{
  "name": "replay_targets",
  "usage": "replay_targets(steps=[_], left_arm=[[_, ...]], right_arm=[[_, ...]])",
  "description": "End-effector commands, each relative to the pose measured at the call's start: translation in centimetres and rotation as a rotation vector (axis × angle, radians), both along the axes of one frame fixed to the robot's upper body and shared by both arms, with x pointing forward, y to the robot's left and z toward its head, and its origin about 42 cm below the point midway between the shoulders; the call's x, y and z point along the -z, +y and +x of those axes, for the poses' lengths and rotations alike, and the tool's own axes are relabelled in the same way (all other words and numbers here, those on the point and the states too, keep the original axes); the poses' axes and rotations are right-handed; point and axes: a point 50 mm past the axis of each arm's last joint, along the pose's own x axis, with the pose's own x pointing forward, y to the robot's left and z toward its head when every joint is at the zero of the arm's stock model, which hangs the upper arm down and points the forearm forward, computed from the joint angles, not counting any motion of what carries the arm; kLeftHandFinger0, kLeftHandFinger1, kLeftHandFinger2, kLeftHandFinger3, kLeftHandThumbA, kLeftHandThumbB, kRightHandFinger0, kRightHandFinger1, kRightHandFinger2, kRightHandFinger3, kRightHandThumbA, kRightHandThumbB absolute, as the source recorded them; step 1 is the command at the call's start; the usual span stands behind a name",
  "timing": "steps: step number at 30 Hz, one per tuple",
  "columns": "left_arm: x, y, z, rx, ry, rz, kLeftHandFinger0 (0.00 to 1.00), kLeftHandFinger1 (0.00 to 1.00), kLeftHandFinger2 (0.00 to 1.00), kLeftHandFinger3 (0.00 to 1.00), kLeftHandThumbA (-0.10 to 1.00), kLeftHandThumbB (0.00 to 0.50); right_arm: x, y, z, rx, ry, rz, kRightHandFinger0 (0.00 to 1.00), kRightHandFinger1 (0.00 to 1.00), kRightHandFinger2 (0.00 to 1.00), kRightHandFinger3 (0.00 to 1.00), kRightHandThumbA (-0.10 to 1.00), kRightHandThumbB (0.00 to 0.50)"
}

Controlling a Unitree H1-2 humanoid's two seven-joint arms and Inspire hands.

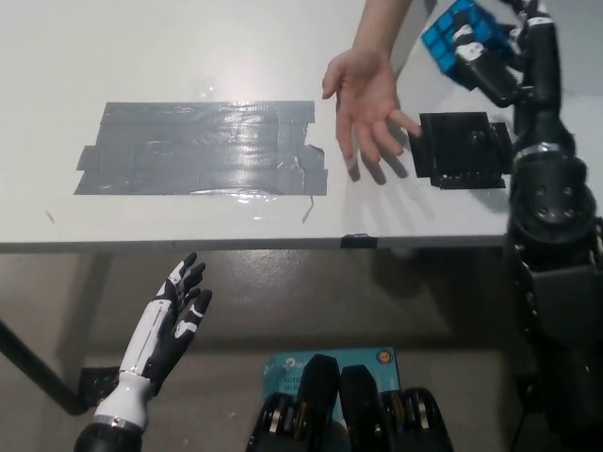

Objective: A rubick's cube is kept in the black marked spot on the table and the robot uses its right arm to pick it up and hands it to a person

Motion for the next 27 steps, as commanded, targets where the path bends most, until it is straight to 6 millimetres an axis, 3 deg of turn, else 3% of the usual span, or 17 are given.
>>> replay_targets(steps=[1, 5, 12, 16, 21, 24, 25, 26, 27], left_arm=[[-1.5, 0.1, 0.6, 0.023, -0.061, 0.024, 1.0, 1.0, 1.0, 1.0, 0.82, 0.203], [-1.5, 0.1, 0.8, 0.021, -0.064, 0.033, 1.0, 1.0, 1.0, 1.0, 0.82, 0.207], [-1.5, -0.1, 0.7, 0.025, -0.06, 0.03, 1.0, 1.0, 1.0, 1.0, 0.81, 0.202], [-1.5, 0.0, 0.8, 0.024, -0.065, 0.03, 1.0, 1.0, 1.0, 1.0, 0.8, 0.204], [-1.9, -0.2, 0.7, 0.027, -0.067, 0.029, 1.0, 1.0, 1.0, 1.0, 0.8, 0.202], [-2.0, -0.3, 0.7, 0.024, -0.069, 0.029, 1.0, 1.0, 1.0, 1.0, 0.8, 0.21], [-1.9, -0.2, 0.8, 0.024, -0.07, 0.034, 1.0, 1.0, 1.0, 1.0, 0.81, 0.216], [-2.0, -0.2, 0.9, 0.025, -0.074, 0.037, 1.0, 1.0, 1.0, 1.0, 0.81, 0.216], [-2.1, -0.1, 0.9, 0.025, -0.074, 0.037, 1.0, 1.0, 1.0, 1.0, 0.81, 0.216]], right_arm=[[-4.5, 2.8, 2.4, -0.038, -0.118, -0.088, 0.0, 0.41, 0.83, 0.9, -0.1, 0.172], [-4.3, 4.4, 5.2, -0.036, -0.059, -0.133, 0.01, 0.46, 0.88, 0.95, -0.1, 0.176], [-2.7, 5.7, 8.8, -0.021, 0.065, -0.205, 0.0, 0.46, 0.86, 0.91, -0.1, 0.192], [-2.1, 5.7, 9.6, -0.01, 0.111, -0.225, 0.0, 0.47, 0.86, 0.92, -0.1, 0.204], [-1.3, 5.5, 10.0, 0.006, 0.151, -0.251, 0.01, 0.42, 0.75, 0.88, -0.1, 0.229], [-0.4, 5.1, 10.1, 0.016, 0.165, -0.282, 0.03, 0.45, 0.78, 0.87, -0.1, 0.227], [-0.2, 5.0, 10.1, 0.006, 0.173, -0.31, 0.21, 0.57, 0.86, 0.99, 0.03, 0.297], [-0.1, 4.9, 10.2, -0.02, 0.189, -0.333, 0.32, 0.7, 1.0, 1.0, 0.18, 0.33], [0.1, 4.7, 10.3, -0.056, 0.219, -0.359, 0.6, 1.0, 1.0, 1.0, 0.38, 0.366]])
